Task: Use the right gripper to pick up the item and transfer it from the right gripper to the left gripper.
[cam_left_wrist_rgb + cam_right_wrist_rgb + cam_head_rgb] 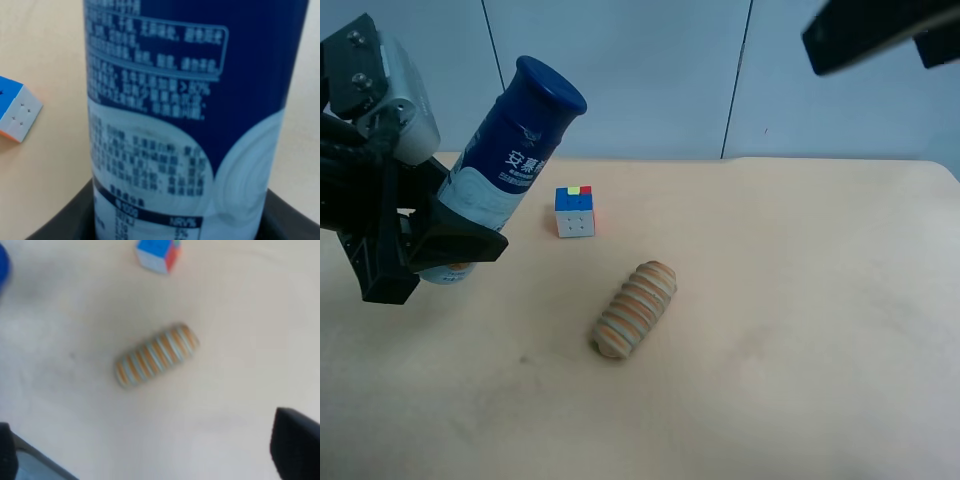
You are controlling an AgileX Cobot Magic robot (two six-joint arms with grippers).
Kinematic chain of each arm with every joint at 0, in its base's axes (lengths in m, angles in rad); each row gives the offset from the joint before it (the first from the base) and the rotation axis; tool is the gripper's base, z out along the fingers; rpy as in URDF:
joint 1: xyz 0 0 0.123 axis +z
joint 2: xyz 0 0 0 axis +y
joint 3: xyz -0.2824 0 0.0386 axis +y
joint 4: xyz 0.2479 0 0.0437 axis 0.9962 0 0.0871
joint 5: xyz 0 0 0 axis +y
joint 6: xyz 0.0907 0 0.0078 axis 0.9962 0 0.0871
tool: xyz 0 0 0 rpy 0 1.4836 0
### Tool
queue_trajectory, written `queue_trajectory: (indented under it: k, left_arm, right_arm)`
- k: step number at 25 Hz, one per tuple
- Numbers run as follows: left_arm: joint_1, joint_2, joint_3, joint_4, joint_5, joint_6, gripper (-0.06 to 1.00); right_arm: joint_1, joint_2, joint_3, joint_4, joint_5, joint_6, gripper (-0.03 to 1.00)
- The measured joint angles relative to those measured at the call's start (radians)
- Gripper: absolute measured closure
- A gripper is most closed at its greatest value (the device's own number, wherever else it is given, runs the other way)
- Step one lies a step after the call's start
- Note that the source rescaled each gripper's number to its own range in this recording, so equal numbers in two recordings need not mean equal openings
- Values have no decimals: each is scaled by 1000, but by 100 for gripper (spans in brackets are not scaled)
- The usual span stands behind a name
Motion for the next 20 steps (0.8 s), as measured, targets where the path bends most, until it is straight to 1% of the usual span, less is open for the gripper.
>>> queue_trajectory:
  k: [2, 7, 10, 12, 16, 20]
  left_arm:
    - [0, 0, 0, 0, 0, 0, 94]
    - [0, 0, 0, 0, 0, 0, 94]
    - [0, 0, 0, 0, 0, 0, 94]
    - [0, 0, 0, 0, 0, 0, 94]
    - [0, 0, 0, 0, 0, 0, 94]
    - [0, 0, 0, 0, 0, 0, 94]
  right_arm:
    - [0, -74, 92, -31, 1, 25, -3]
    - [0, -265, 299, -111, 5, 43, -3]
    - [0, -373, 401, -135, 8, 44, -3]
    - [0, -448, 464, -138, 8, 41, -3]
    - [0, -580, 580, -138, 2, -1, -3]
    - [0, -701, 679, -101, -74, -59, -3]
